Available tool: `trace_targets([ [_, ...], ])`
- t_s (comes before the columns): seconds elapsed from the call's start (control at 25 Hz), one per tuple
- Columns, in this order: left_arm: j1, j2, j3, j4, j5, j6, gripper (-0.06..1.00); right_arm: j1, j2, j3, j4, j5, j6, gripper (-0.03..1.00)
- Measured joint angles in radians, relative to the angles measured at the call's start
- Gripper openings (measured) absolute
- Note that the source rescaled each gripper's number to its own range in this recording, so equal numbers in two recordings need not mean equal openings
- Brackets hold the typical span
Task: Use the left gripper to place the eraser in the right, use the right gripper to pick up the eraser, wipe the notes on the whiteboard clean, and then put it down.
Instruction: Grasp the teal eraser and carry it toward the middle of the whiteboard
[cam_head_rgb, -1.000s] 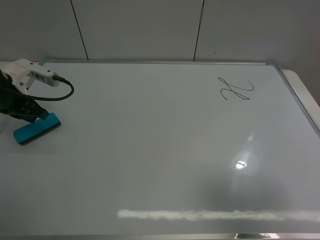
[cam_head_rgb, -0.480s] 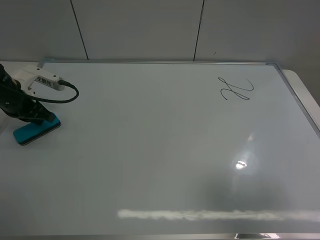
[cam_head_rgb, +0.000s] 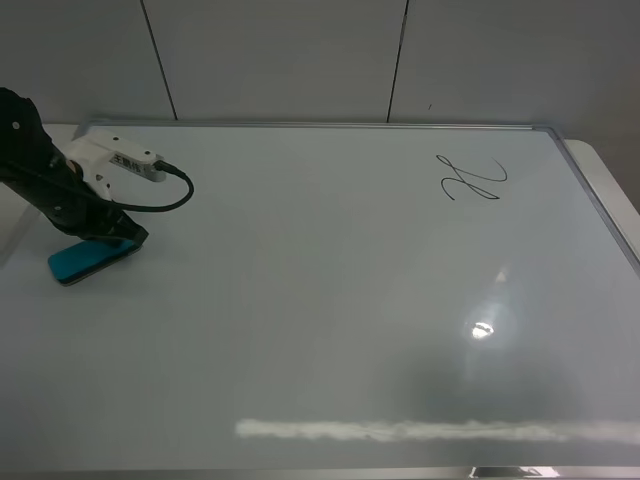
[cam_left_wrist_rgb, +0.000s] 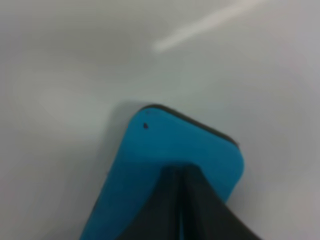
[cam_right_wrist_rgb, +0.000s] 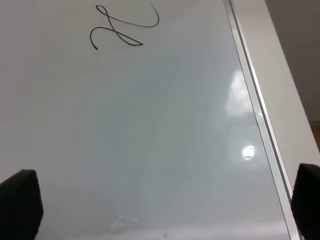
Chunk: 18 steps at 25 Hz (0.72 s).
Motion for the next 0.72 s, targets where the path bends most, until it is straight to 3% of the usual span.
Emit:
trace_targets([
  [0.32, -0.092, 0.010, -0.006, -0.021, -0.050, -0.027, 0.00, 0.000, 0.000, 0.000, 0.000, 0.000, 0.000, 1.00],
  [0.72, -0.317, 0.065, -0.069, -0.140, -0.080, -0.038, 0.00, 0.000, 0.000, 0.000, 0.000, 0.000, 0.000, 1.00],
])
